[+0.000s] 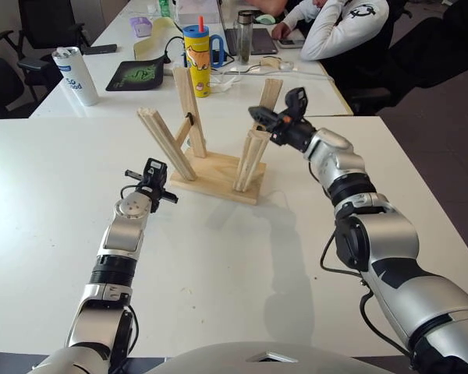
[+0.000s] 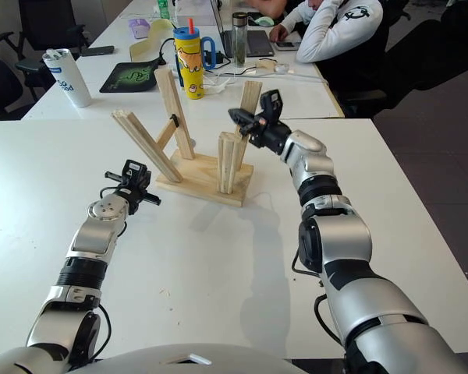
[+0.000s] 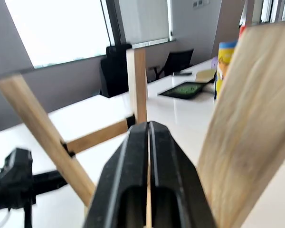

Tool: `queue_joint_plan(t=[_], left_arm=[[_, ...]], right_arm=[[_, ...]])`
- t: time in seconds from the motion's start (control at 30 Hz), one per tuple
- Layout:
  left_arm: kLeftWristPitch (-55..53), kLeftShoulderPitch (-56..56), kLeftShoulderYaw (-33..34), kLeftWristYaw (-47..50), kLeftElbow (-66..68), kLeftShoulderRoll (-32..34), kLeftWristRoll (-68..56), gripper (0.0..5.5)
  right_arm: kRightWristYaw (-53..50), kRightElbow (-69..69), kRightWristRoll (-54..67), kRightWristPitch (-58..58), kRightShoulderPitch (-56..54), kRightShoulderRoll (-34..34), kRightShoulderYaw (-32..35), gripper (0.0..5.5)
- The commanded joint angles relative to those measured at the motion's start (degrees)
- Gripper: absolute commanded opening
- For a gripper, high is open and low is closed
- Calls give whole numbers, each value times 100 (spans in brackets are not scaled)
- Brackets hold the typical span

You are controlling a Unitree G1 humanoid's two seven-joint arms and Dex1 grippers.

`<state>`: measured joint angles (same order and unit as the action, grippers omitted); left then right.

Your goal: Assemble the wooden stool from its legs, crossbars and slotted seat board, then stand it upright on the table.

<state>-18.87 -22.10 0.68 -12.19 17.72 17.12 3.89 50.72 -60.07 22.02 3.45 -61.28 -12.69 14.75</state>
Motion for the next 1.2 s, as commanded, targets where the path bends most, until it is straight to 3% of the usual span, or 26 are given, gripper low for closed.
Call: queue_joint_plan(t=[0.03, 0.17, 0.27, 0.4, 0.53, 0.8, 1.03, 1.2], left_arm=[[133, 27, 154, 60, 379, 220, 20, 1], [565, -354, 254, 85, 1179, 572, 107, 1], [1129, -827, 203, -64, 2195, 768, 161, 1], [1811, -1359, -77, -375, 3605, 774, 342, 1], [2121, -1339, -198, -803, 4036, 546, 259, 1], [2186, -293, -420, -1049, 2672, 109, 109, 1], [1194, 1370, -667, -1134, -283, 21, -81, 1], [612, 1915, -765, -1067, -1274, -32, -75, 1]], right_arm=[[-847, 596, 172, 326, 306, -267, 372, 0], [-2517, 404, -1059, 164, 1197, -375, -341, 0], [-3337, 495, -1332, 461, 1720, -205, -435, 0], [-3561, 1221, -1989, 730, 2502, 210, -1255, 0], [-3441, 2109, -2135, 1142, 2968, 459, -1694, 0], [-2646, 3931, -2283, 2262, 3945, 166, -2512, 0], [-2469, 5015, -2234, 2911, 4363, -320, -2413, 0], [-2549, 4925, -2297, 2943, 4356, -539, -2241, 0]])
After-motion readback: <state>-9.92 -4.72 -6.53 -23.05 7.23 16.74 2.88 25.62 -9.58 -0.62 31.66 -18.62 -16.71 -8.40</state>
